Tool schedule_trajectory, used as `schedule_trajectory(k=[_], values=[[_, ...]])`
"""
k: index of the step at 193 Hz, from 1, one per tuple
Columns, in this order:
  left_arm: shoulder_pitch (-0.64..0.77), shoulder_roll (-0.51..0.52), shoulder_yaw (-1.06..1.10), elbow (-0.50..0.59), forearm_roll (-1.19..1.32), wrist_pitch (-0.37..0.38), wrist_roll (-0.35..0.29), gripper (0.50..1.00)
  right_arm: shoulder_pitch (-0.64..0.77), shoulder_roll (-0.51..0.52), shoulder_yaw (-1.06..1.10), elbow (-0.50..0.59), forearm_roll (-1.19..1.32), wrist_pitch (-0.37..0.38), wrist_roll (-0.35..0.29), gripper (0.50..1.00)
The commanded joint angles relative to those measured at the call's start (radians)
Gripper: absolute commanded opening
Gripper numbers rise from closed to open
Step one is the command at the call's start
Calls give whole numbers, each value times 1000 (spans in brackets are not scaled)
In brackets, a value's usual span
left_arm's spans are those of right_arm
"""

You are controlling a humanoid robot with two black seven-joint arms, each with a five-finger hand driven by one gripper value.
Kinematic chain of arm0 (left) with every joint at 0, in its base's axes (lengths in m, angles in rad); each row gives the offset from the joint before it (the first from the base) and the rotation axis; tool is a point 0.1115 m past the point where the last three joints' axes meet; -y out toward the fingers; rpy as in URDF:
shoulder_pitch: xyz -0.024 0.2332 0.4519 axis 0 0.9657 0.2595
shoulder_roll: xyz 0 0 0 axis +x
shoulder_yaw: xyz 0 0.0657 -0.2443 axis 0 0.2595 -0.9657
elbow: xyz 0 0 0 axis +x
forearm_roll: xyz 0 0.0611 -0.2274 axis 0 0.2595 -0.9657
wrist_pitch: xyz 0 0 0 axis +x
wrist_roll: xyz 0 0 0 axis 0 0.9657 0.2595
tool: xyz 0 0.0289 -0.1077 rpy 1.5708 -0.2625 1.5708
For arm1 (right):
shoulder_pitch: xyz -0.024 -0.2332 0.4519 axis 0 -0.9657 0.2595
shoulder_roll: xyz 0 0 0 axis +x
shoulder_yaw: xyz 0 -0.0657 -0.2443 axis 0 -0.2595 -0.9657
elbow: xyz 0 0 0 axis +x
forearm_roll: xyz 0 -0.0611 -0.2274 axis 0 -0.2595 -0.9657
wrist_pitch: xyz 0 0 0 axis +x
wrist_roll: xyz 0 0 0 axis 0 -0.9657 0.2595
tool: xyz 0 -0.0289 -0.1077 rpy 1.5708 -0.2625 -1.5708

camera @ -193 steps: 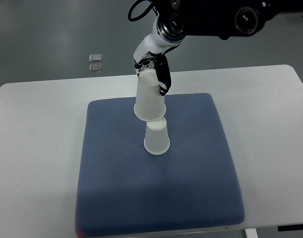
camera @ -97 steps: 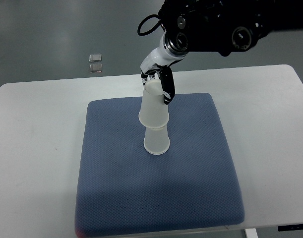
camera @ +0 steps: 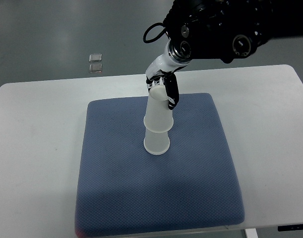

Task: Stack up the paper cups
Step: 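Lower the held cup down over the cup on the pad, then open the right hand and release the stacked cup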

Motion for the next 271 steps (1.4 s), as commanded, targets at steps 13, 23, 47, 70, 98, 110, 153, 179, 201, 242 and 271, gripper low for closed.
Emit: schedule_trajectory(k=[13, 23, 47, 70, 98, 110, 153, 179, 201, 242, 271], values=[[0, 0, 0, 0, 0, 0, 0, 1000, -14, 0, 0, 0, 0, -16, 0, 768], [0, 0, 0, 0, 0, 0, 0, 1000, -18, 0, 0, 0, 0, -22, 0, 770], [0, 0, 0, 0, 0, 0, 0, 1000, -31, 0, -2, 0, 0, -30, 0, 782], [0, 0, 0, 0, 0, 0, 0, 1000, -43, 0, -12, 0, 0, -43, 0, 782], [0, 0, -1, 2, 0, 0, 0, 1000, -61, 0, -18, 0, 0, -63, 0, 782], [0, 0, 0, 2, 0, 0, 0, 1000, -73, 0, -20, 0, 0, -76, 0, 782], [0, 0, -1, 3, 0, 0, 0, 1000, -92, 0, -21, 0, 62, -100, 0, 785], [0, 0, -1, 3, 0, 0, 0, 1000, -95, 0, -21, 0, 63, -105, 0, 787], [0, 0, -1, 5, 0, 0, 0, 1000, -107, 0, -21, 0, 63, -115, 0, 789], [0, 0, -1, 6, 0, 0, 0, 1000, -126, 0, -21, -1, 78, -132, 0, 848], [0, 0, -1, 8, 0, 0, 0, 1000, -136, 0, -21, -7, 83, -134, 2, 860]])
